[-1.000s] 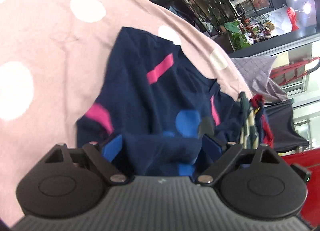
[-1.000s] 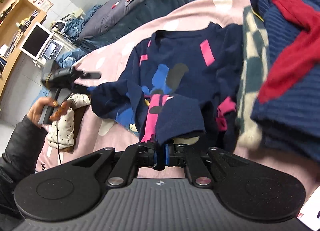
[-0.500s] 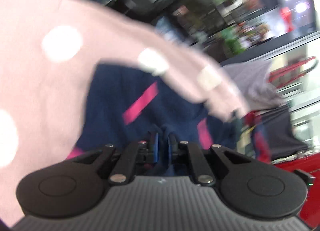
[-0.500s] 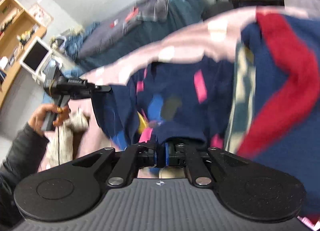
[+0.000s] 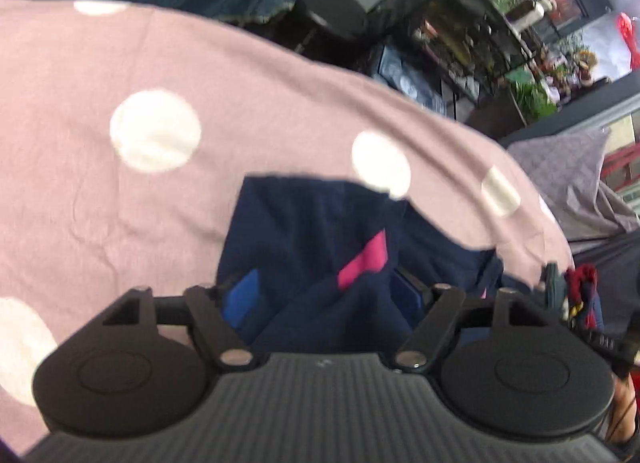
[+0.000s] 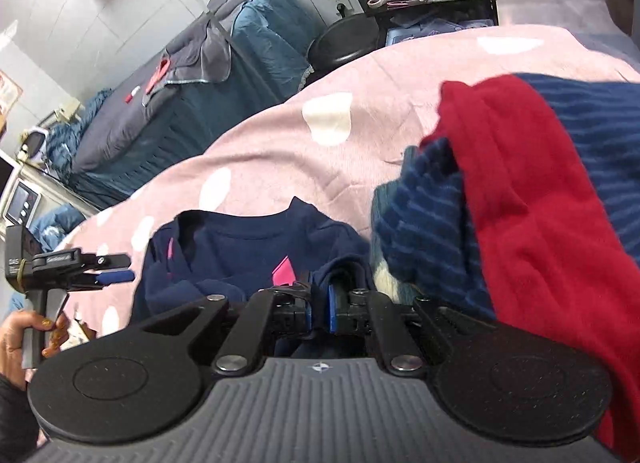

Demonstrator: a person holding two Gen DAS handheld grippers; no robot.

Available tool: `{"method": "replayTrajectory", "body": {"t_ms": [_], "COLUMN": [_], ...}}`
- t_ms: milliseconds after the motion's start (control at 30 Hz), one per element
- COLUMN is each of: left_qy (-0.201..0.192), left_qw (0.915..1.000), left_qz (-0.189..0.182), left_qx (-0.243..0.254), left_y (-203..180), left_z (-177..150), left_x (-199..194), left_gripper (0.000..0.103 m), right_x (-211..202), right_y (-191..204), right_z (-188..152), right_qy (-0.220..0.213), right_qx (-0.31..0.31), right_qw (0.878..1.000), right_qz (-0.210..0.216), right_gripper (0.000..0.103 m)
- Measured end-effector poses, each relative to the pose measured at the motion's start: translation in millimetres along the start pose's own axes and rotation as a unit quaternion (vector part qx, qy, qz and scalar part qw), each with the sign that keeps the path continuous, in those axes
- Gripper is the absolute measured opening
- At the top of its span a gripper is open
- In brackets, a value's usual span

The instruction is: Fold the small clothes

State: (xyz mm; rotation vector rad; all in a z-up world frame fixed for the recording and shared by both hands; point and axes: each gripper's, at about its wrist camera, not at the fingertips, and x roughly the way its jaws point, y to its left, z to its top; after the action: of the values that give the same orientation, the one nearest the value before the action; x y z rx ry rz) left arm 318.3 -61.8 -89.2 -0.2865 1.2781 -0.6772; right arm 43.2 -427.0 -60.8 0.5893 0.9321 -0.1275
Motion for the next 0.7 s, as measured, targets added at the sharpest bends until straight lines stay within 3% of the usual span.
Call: {"method": "replayTrajectory", "body": {"t_ms": [133, 233, 300, 367, 433, 533, 633, 700], "left_qy": [0.019, 0.046, 0.048, 0.046, 0.057, 0.031, -0.030, -0.068], "left_qw": [0.9985, 0.9956, 0.9936, 0.9942, 0.9937, 0.9951, 0.9972, 0.9960], "left_qz": [-0.045, -0.022, 0.001, -0.002, -0.011, -0.012, -0.029, -0.014], "left_qx": [0.023, 0.079, 0.102, 0.097, 0.096, 0.093, 0.061, 0.056], "left_y": [-12.0, -30.7, -34.3, -31.5, -31.8, -37.3, -35.4, -39.6], "left_z": [-10.9, -23.3, -28.6, -30.7, -33.3, -27.7, -6.9, 5.7], "left_x": [7.1, 23.3, 27.8, 27.7, 28.7, 15.2, -10.9, -17.9], "left_gripper": [0.070, 0.060, 0.050, 0.012, 0.007, 0.006, 0.004, 0.001], "right_x": [1.3, 1.1, 0.1, -0.9, -0.3, -3.4, -9.8, -11.7], "right_y": [2.7, -5.7, -5.0, -3.5, -5.1, -3.8, -4.9, -7.3], "right_z": [4.0, 4.5, 3.3, 2.7, 3.7, 4.4, 7.2, 13.3], "right_qy": [-0.004, -0.002, -0.002, -0.002, 0.000, -0.002, -0.010, -0.022], "right_qx": [-0.012, -0.001, -0.001, -0.001, 0.007, 0.006, 0.018, 0.035], "right_qw": [1.000, 1.000, 1.000, 1.000, 1.000, 1.000, 0.999, 0.999], "right_qz": [-0.003, 0.005, 0.006, 0.006, 0.011, 0.017, 0.031, 0.033], "right_gripper": [0.011, 0.011, 0.011, 0.011, 0.011, 0.012, 0.012, 0.012]}}
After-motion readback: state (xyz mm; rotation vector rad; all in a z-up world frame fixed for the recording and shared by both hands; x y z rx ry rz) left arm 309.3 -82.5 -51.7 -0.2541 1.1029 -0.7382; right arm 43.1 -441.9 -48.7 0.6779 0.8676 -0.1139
